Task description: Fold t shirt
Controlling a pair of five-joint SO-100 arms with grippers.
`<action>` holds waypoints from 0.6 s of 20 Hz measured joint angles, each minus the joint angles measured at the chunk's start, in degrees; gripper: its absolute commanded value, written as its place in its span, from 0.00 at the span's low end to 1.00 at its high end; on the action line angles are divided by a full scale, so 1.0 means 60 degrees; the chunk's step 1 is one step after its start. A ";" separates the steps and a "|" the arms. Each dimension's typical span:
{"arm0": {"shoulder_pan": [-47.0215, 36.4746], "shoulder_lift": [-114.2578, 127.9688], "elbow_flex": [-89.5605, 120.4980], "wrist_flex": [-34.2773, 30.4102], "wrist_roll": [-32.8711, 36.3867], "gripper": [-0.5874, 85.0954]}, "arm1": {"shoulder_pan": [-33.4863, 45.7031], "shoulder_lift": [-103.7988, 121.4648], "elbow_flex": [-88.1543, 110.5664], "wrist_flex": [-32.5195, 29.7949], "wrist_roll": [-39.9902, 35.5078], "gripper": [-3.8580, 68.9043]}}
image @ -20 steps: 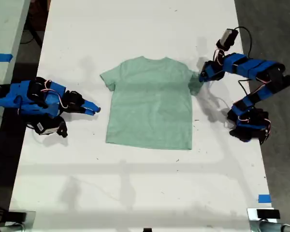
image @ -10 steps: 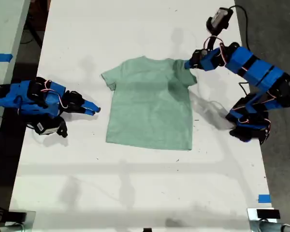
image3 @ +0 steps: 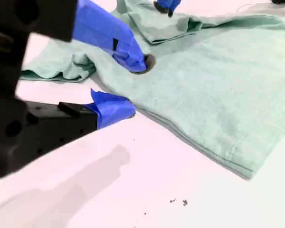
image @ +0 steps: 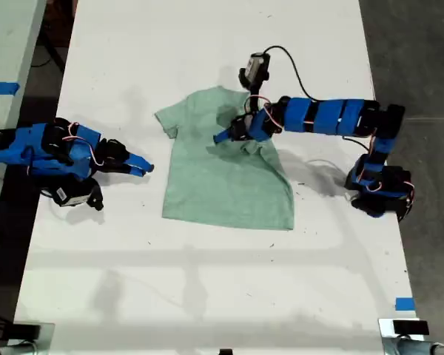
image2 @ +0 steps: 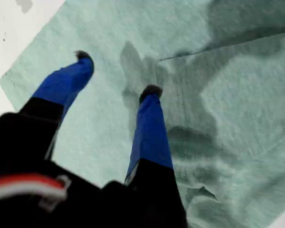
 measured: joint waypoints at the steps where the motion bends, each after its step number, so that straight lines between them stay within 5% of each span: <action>1: 0.0000 0.0000 0.0000 0.0000 0.0000 0.14 | -0.0059 0.0000 -0.0366 0.0308 0.0015 0.45; 6: 0.0000 0.0000 0.0000 0.0000 0.0000 0.14 | 0.0103 0.2593 -0.0879 0.2329 -0.0059 0.34; 8: 0.0000 0.0000 0.0000 0.0000 0.0000 0.14 | 0.0234 0.4995 0.0073 0.3120 0.0205 0.22; 12: 0.0000 0.0000 0.0000 0.0000 0.0000 0.14 | -0.0029 1.1953 0.6665 0.1714 0.0820 0.07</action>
